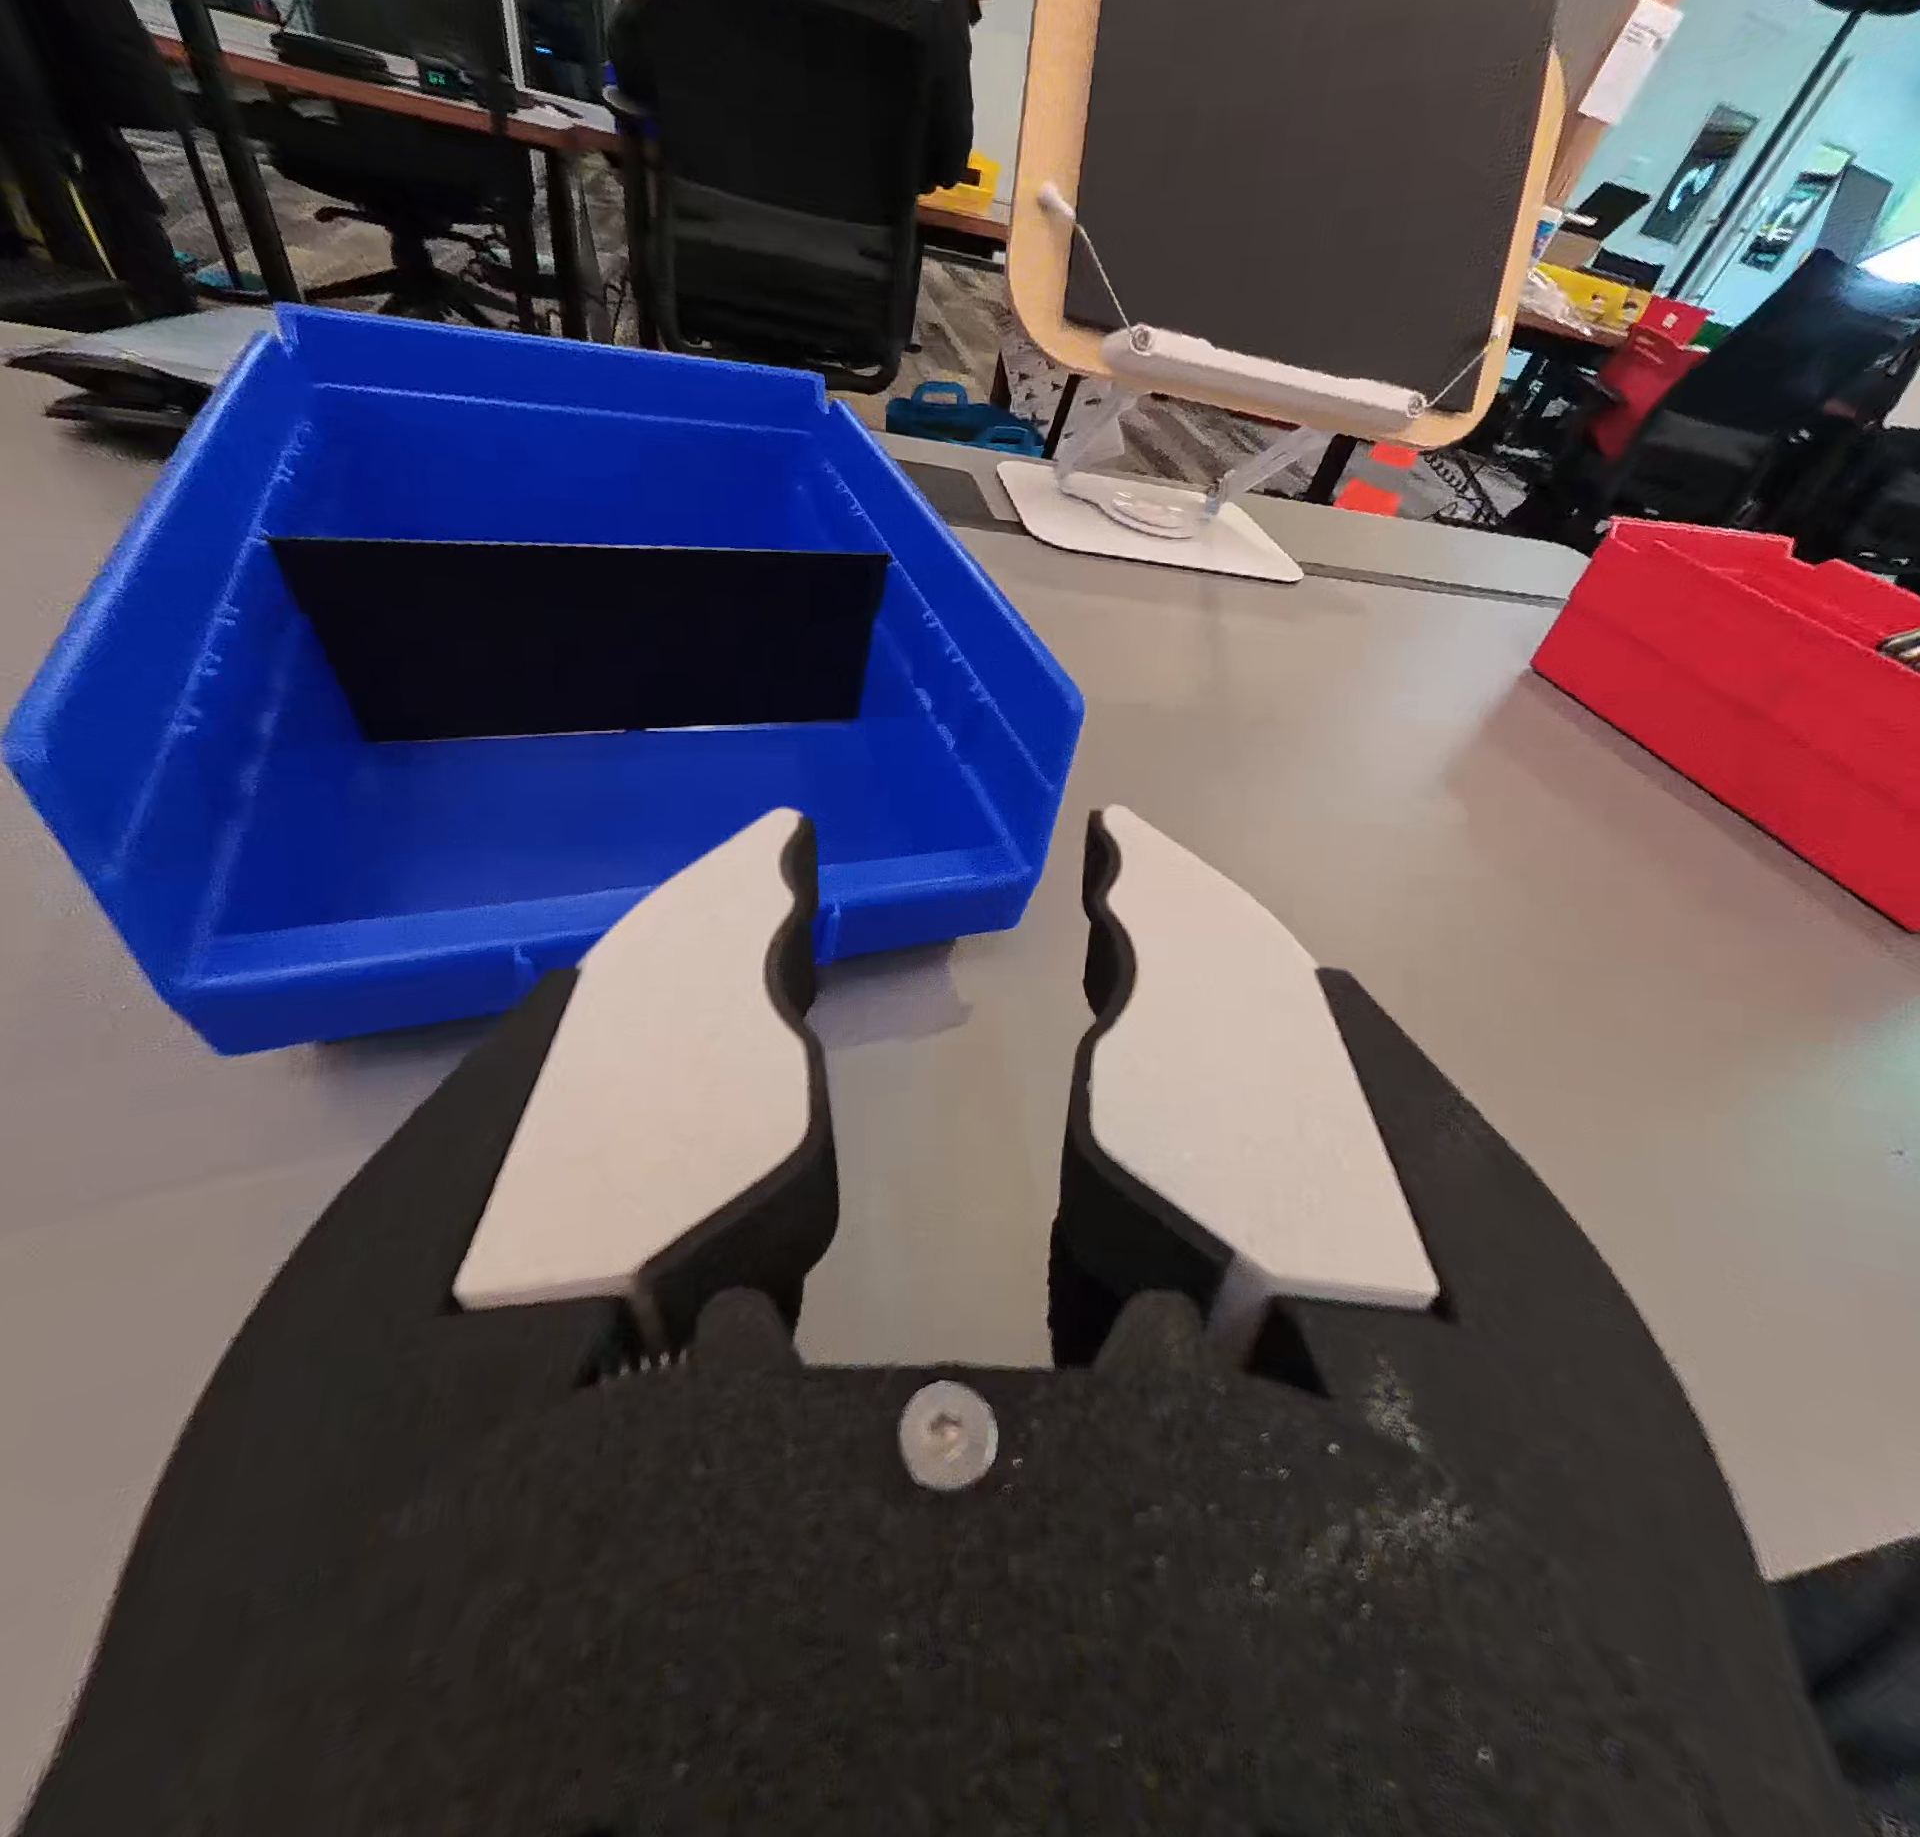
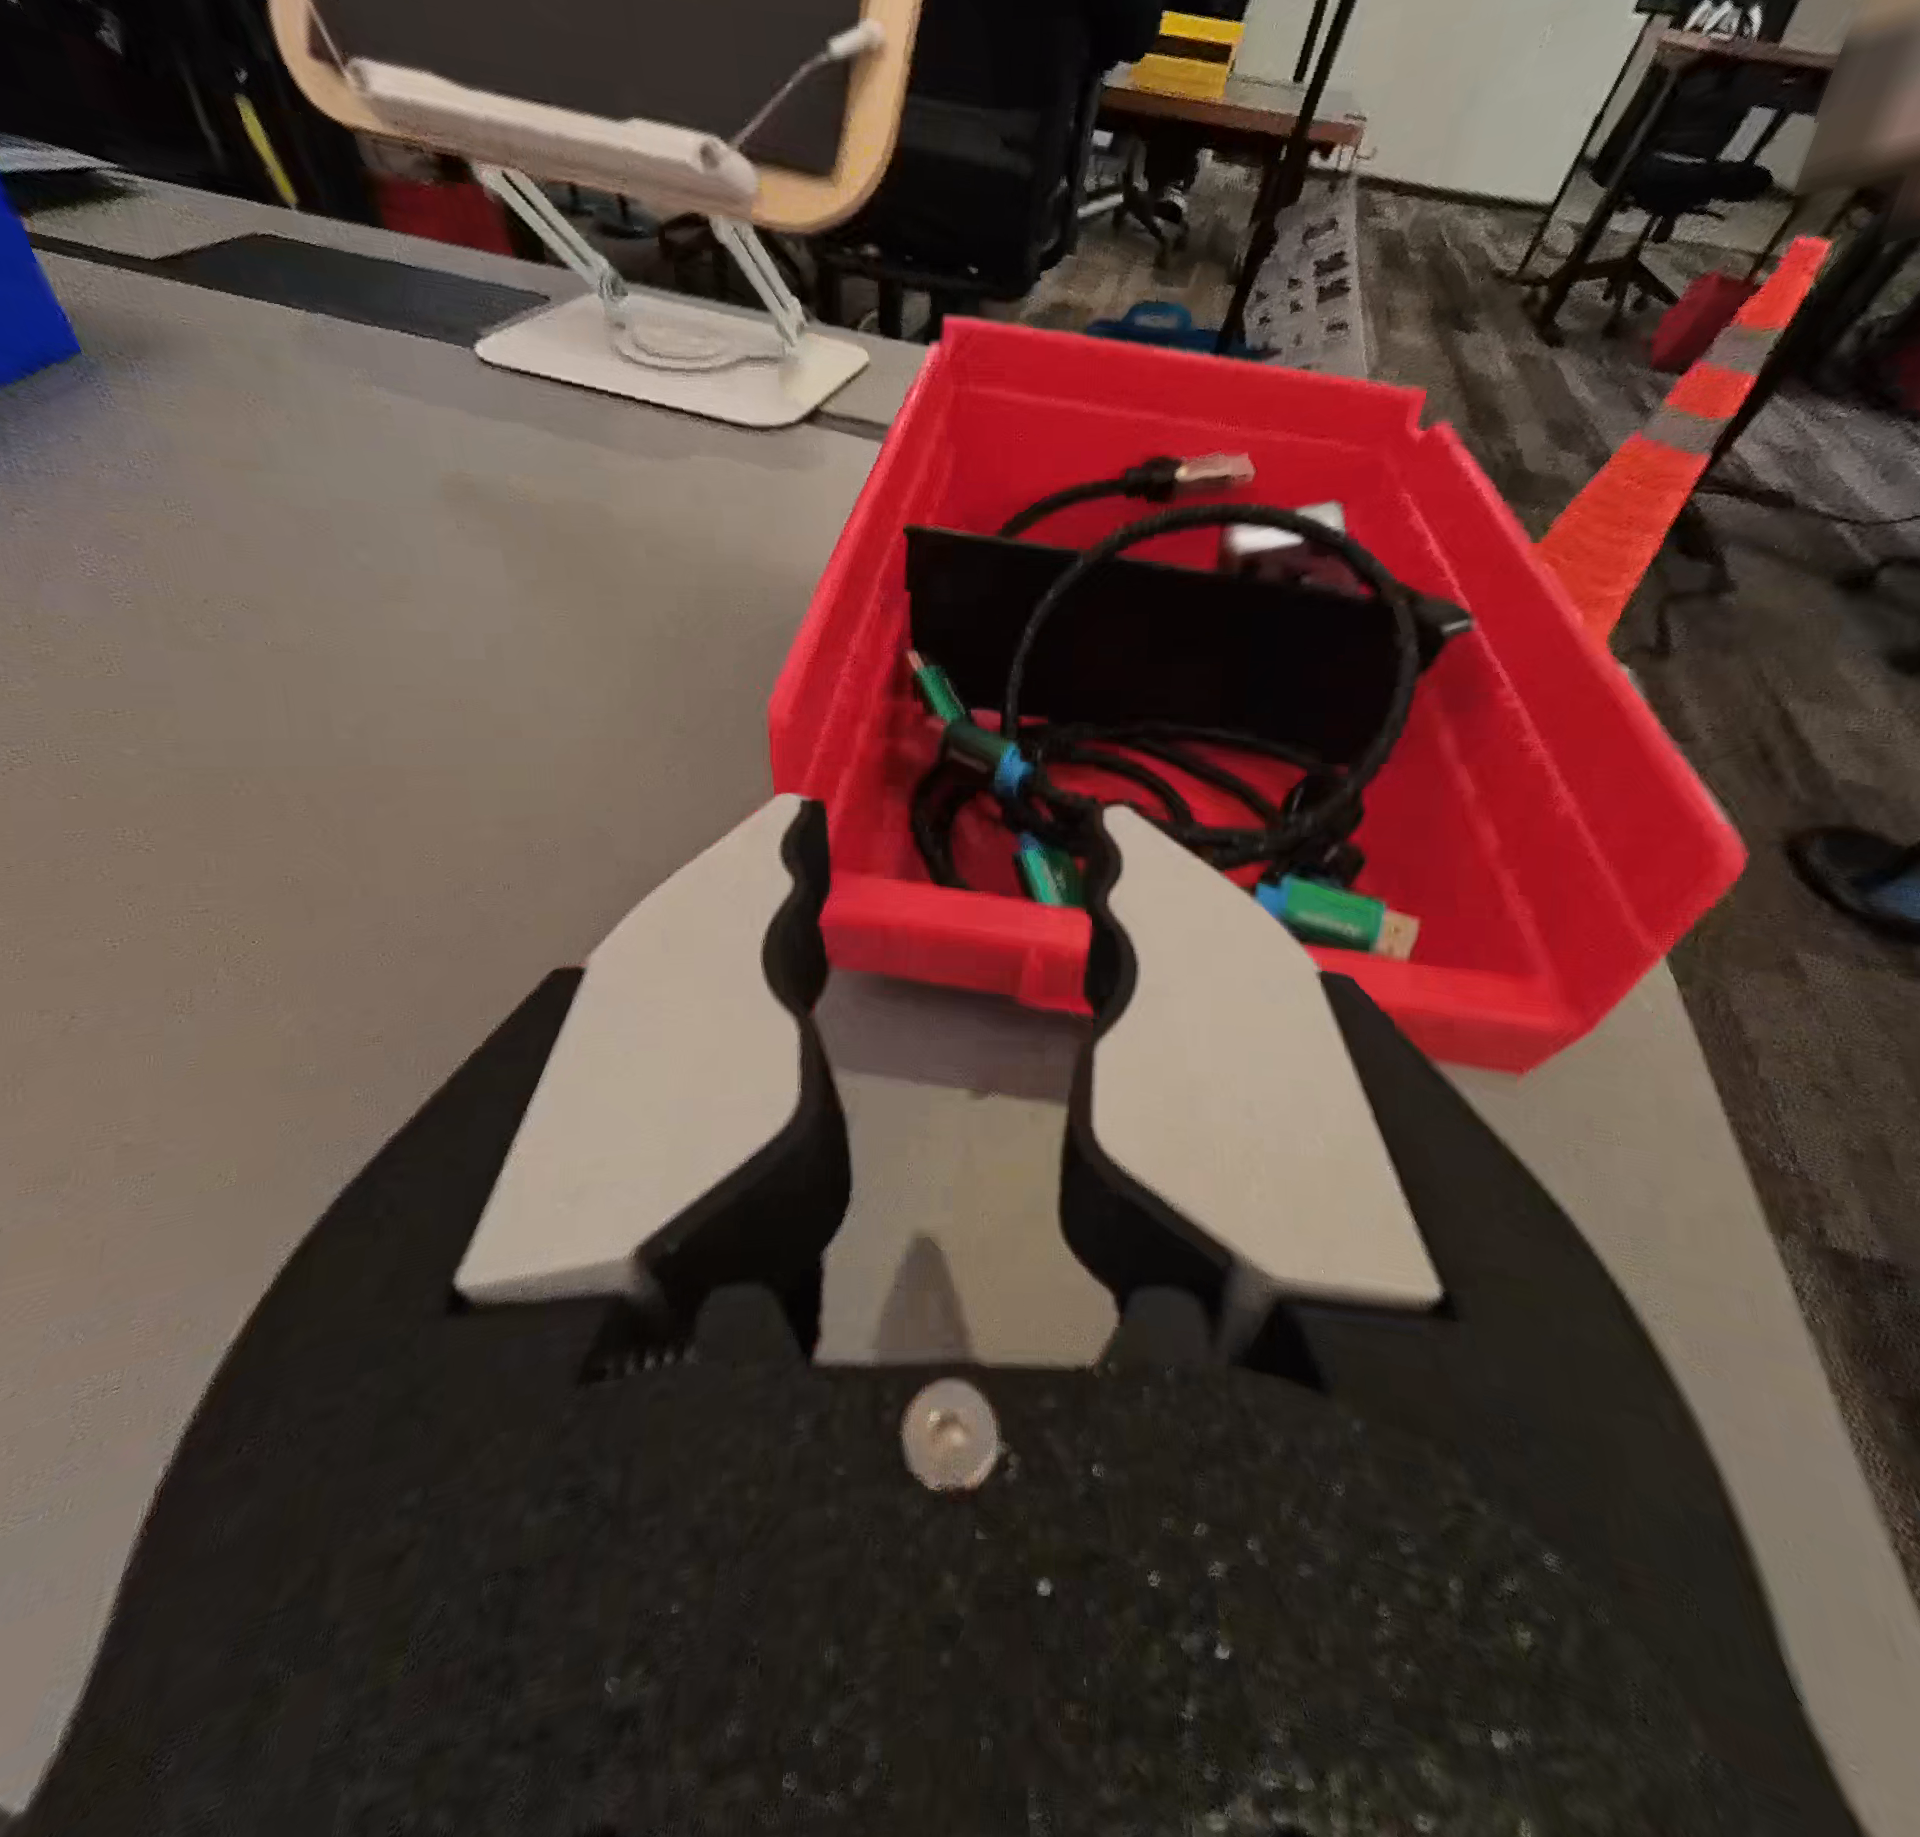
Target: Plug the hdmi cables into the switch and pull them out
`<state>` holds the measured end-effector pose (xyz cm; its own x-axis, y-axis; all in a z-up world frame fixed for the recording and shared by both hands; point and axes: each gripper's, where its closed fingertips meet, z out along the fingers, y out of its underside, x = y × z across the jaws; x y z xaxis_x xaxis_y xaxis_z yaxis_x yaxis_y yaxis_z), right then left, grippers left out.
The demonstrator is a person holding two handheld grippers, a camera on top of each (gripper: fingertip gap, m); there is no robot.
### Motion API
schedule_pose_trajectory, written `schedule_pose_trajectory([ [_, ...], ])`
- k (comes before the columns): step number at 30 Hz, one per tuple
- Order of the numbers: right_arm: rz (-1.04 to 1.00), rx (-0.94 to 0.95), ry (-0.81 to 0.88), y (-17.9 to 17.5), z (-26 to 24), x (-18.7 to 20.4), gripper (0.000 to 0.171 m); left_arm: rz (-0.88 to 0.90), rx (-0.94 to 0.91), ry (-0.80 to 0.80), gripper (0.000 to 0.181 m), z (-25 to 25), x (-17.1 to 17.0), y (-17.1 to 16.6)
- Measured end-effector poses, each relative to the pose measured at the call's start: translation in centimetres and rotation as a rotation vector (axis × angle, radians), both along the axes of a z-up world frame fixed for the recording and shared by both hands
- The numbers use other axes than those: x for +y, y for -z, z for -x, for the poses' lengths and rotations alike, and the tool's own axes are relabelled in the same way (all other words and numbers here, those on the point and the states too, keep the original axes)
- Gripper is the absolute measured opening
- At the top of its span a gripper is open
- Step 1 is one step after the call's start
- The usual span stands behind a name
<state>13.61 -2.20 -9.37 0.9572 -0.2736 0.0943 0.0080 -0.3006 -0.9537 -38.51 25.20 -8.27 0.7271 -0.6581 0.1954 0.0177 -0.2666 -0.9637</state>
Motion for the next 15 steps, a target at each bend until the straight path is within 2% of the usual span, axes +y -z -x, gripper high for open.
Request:
schedule_pose_trajectory([
  [2, -0.001, -0.039, 0.048, 1.0, 0.7, -1.0, 0.054, -0.009, 0.021, 0.012, 0.048, -0.4, -0.3, 0.0],
  [6, 0.028, -0.128, 0.048, 1.5, 1.2, -1.1, 0.052, -0.042, 0.09, 0.02, 0.047, -1.2, -0.5, 0.3],
  [11, 0.061, -0.052, 0.001, 3.2, 1.7, -0.9, 0.056, -0.001, 0.171, 0.017, 0.049, -1.5, -0.2, 2.2],
  [15, 0.081, -0.059, 0.047, 3.5, 0.7, -2.0, 0.055, 0.017, 0.191, 0.004, 0.048, -1.8, 0.3, 2.7],
])
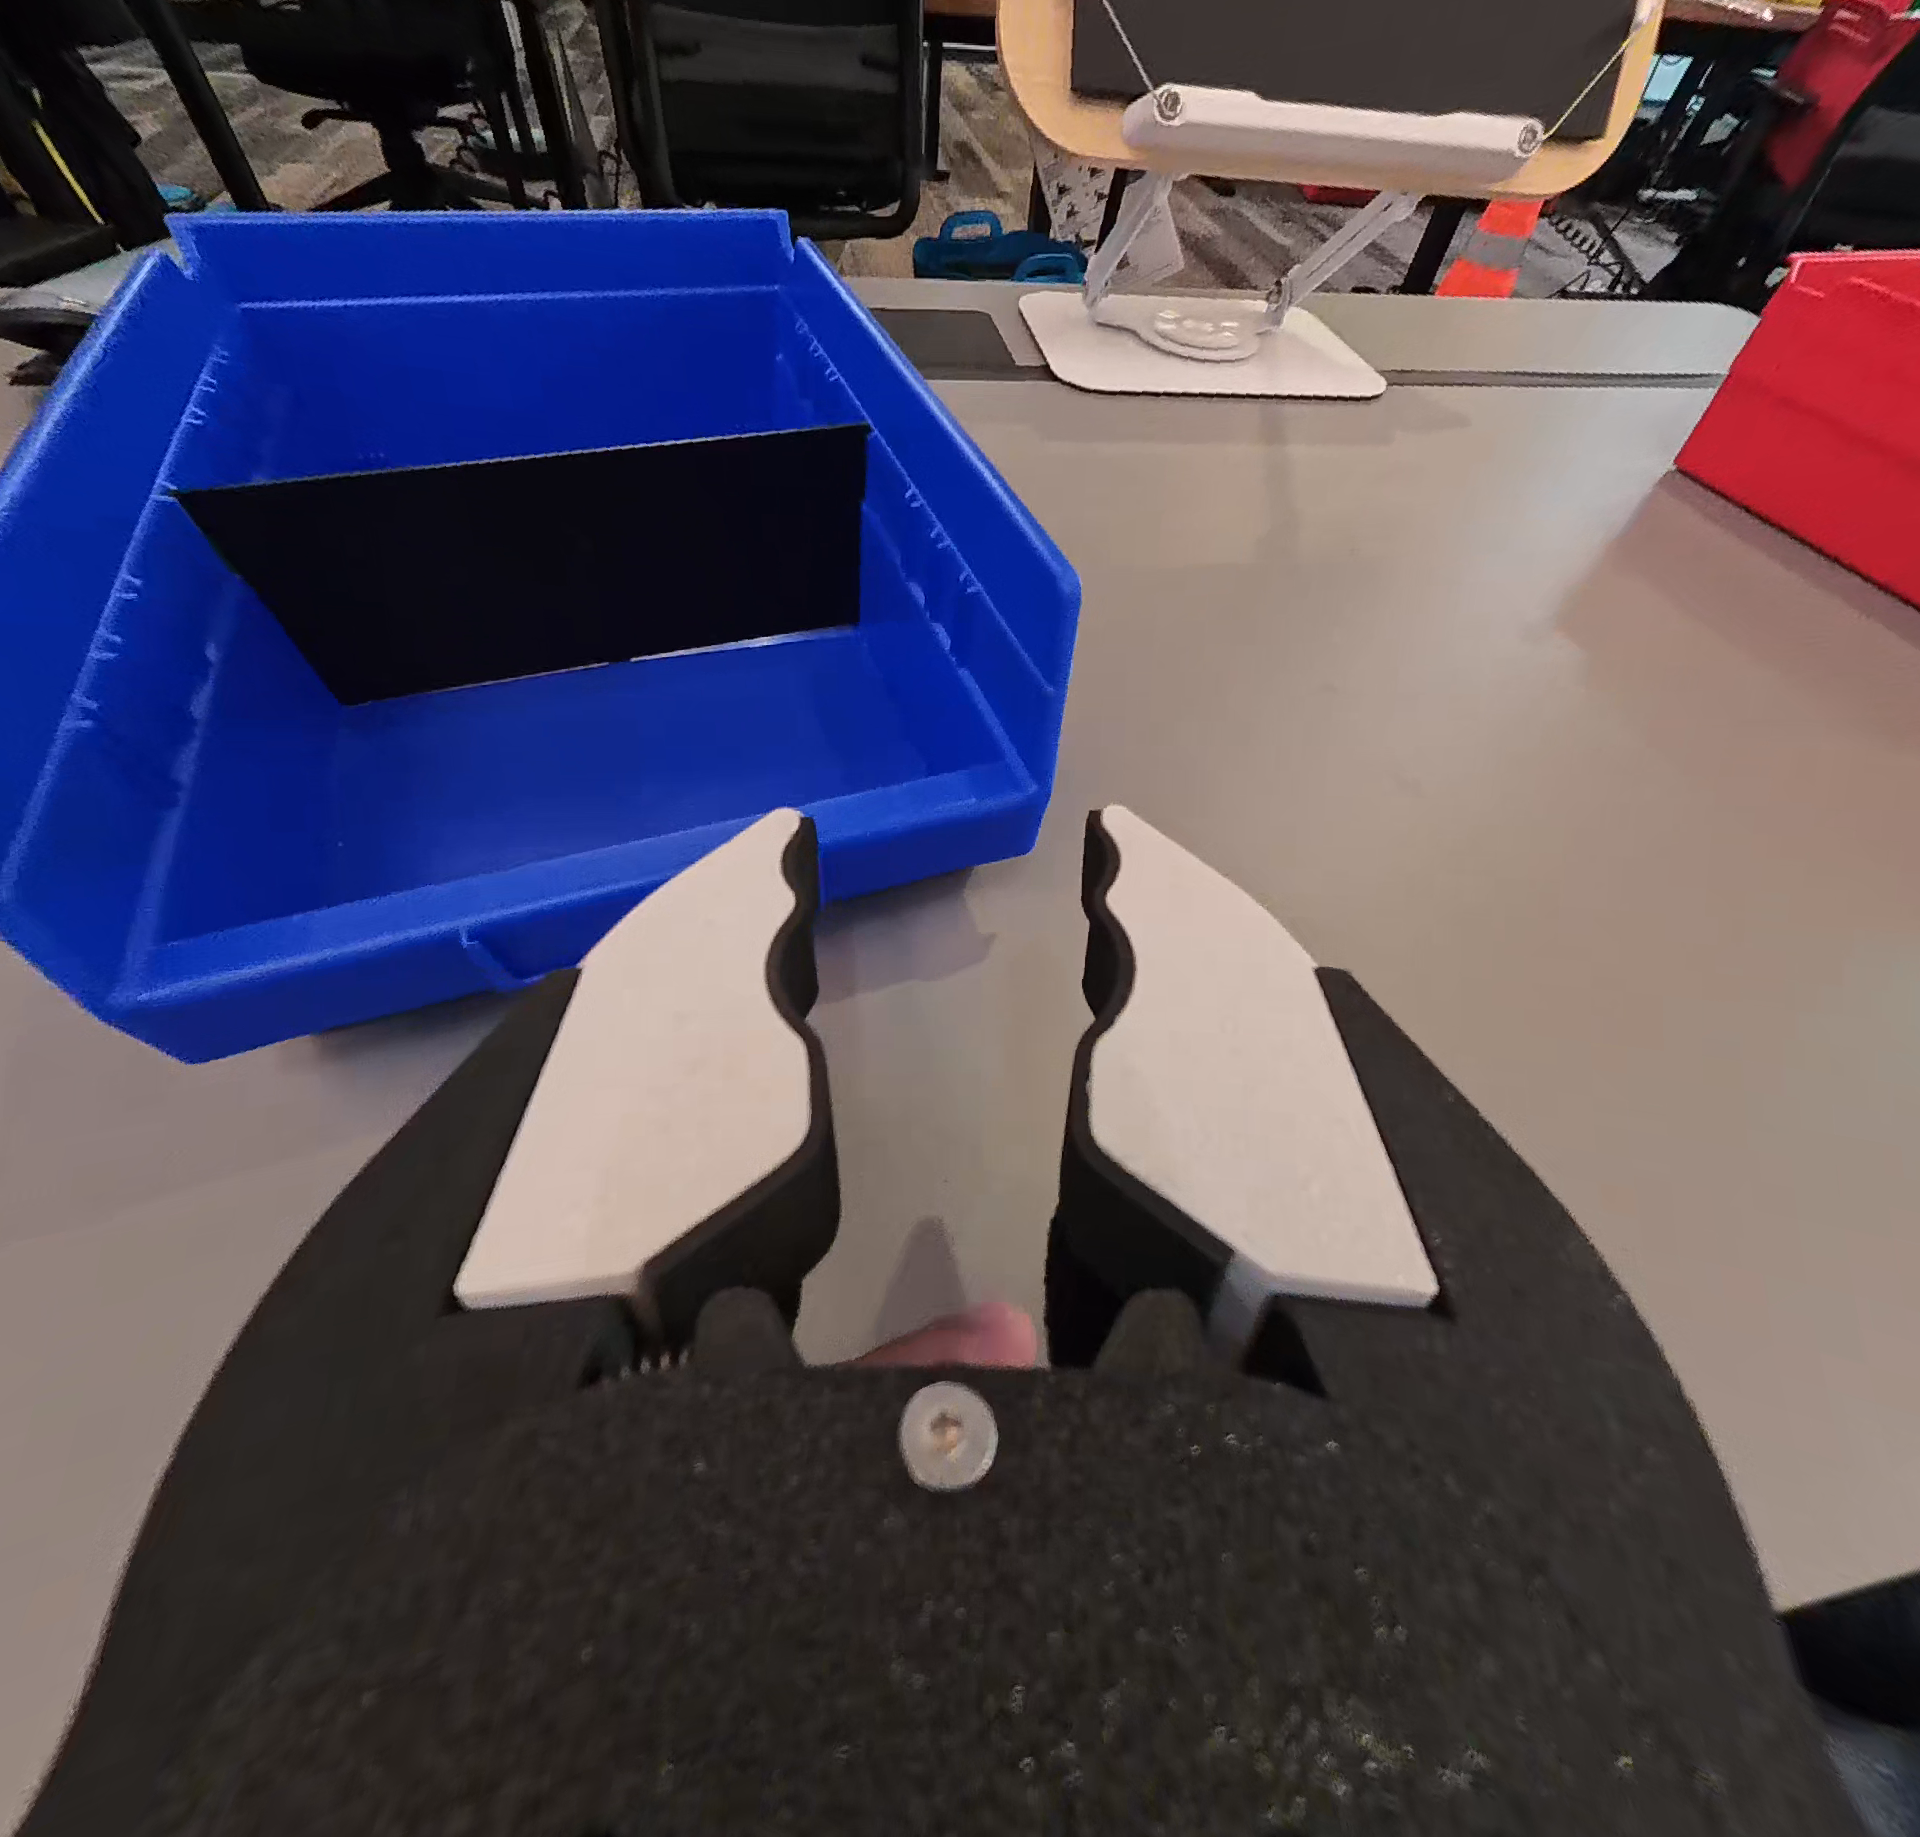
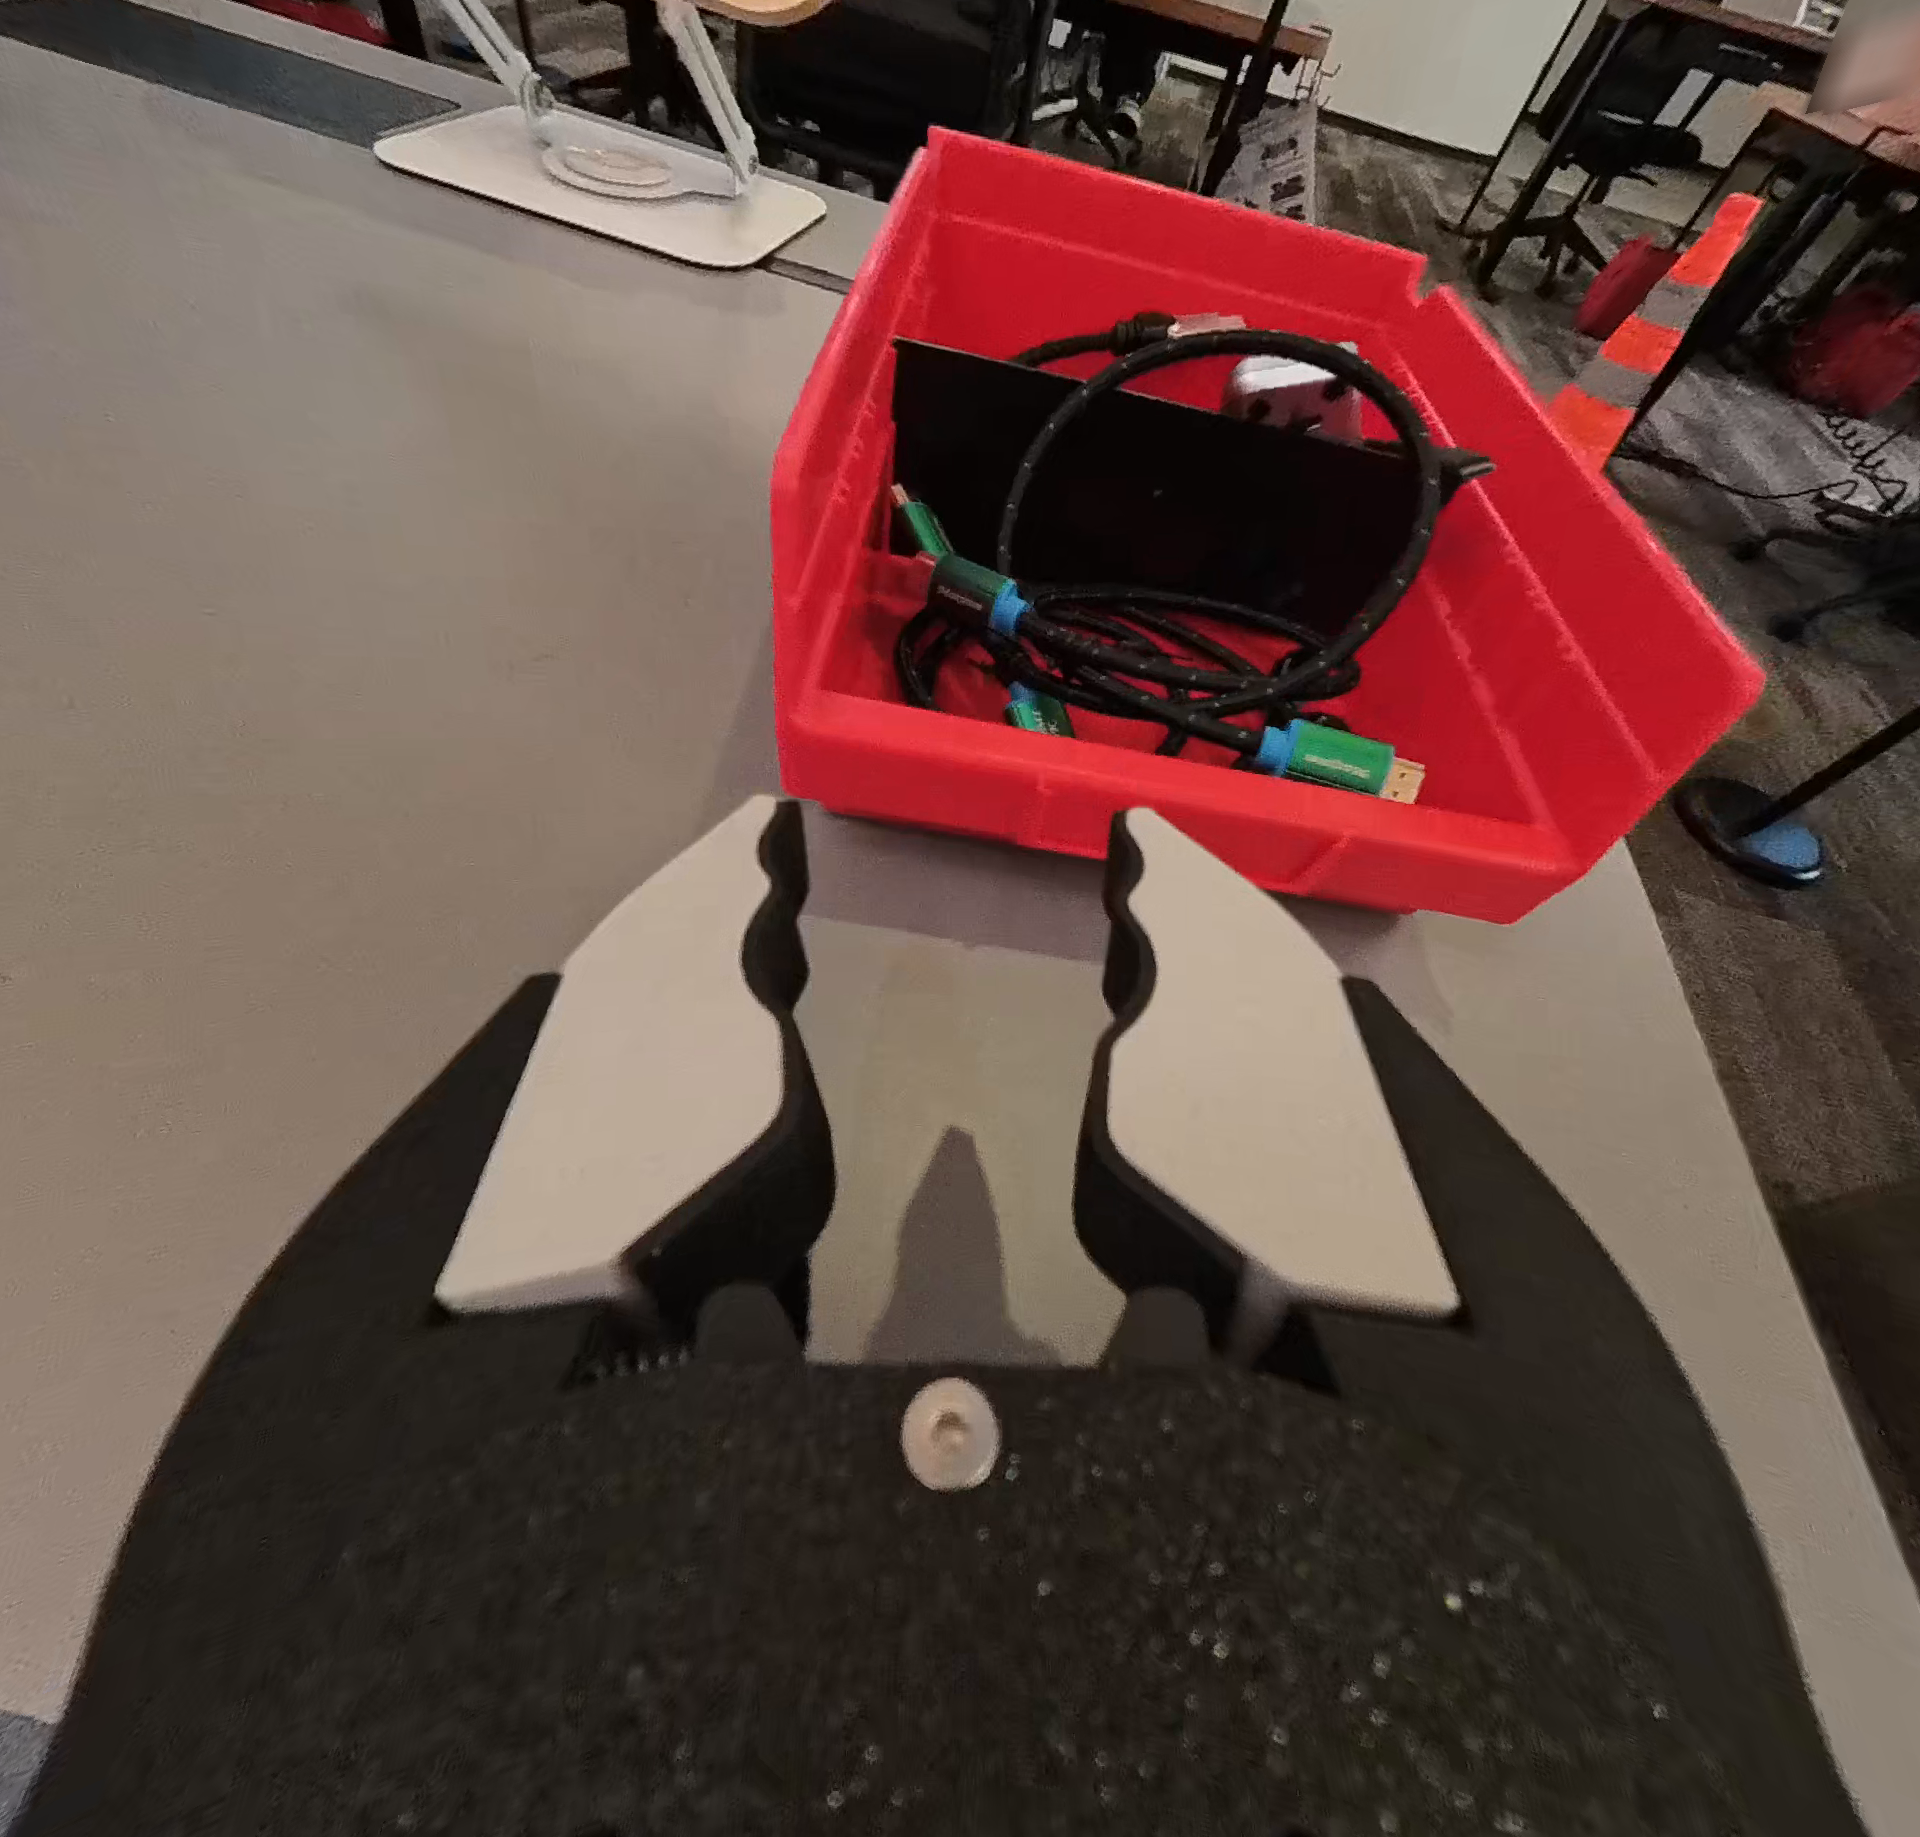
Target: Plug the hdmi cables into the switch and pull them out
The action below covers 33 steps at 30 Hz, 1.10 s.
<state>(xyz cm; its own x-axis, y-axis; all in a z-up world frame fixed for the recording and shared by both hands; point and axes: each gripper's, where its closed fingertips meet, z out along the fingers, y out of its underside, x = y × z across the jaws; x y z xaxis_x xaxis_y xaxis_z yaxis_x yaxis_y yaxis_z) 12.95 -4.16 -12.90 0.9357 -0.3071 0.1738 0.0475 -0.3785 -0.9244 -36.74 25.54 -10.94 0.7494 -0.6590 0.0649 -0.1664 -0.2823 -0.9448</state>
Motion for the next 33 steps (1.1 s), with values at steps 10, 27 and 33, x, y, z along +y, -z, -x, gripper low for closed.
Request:
schedule_pose_trajectory([
  [10, -0.015, 0.041, 0.031, 0.2, -1.5, 0.2, 0.055, 0.011, 0.033, 0.026, 0.047, -0.5, 0.1, 0.7],
  [27, -0.087, 0.118, -0.148, -1.6, 3.9, 6.0, 0.071, 0.008, 0.103, 0.112, 0.044, -2.8, -1.5, 1.3],
  [33, -0.04, 0.218, -0.259, 0.0, 7.1, 9.5, 0.095, -0.003, 0.118, 0.142, 0.043, -3.3, -2.2, 1.3],
])
